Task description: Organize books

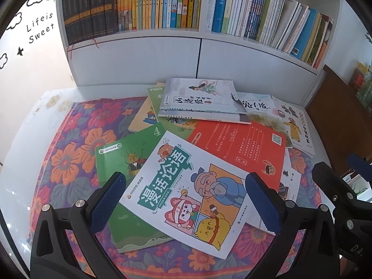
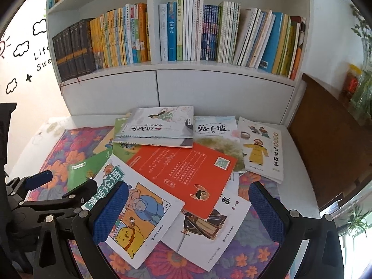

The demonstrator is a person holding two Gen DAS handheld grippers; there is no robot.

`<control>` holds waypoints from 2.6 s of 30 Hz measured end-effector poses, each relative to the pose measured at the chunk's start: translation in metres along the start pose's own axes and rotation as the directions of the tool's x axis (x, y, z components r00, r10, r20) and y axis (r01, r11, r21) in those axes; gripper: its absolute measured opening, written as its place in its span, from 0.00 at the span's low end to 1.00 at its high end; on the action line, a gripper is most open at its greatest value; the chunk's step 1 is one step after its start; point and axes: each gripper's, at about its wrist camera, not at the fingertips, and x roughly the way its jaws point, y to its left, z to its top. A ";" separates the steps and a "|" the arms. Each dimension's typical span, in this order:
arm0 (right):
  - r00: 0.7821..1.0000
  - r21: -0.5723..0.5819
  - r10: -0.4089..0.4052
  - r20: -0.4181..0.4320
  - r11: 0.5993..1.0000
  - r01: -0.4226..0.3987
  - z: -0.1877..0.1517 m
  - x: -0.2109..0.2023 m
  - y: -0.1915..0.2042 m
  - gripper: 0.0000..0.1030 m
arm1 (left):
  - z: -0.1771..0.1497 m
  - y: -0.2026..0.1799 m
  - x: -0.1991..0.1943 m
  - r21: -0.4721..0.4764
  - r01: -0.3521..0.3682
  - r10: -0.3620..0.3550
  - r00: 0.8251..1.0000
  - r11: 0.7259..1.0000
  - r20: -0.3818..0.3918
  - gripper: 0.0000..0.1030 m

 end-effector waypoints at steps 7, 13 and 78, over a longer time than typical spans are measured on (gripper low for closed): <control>0.998 0.005 0.027 0.057 1.000 -0.027 0.003 -0.010 0.000 1.00 | -0.001 -0.001 0.004 0.003 -0.001 0.001 1.000 1.000 -0.002 0.99; 0.998 0.018 0.018 0.055 1.000 -0.019 0.003 -0.007 -0.001 1.00 | -0.003 -0.003 0.003 0.021 0.002 -0.002 1.000 1.000 0.012 0.99; 0.663 0.126 0.610 -0.435 0.770 -0.626 -0.170 0.085 -0.011 0.97 | -0.177 0.084 0.036 0.039 0.222 -0.213 0.963 0.974 -0.168 0.81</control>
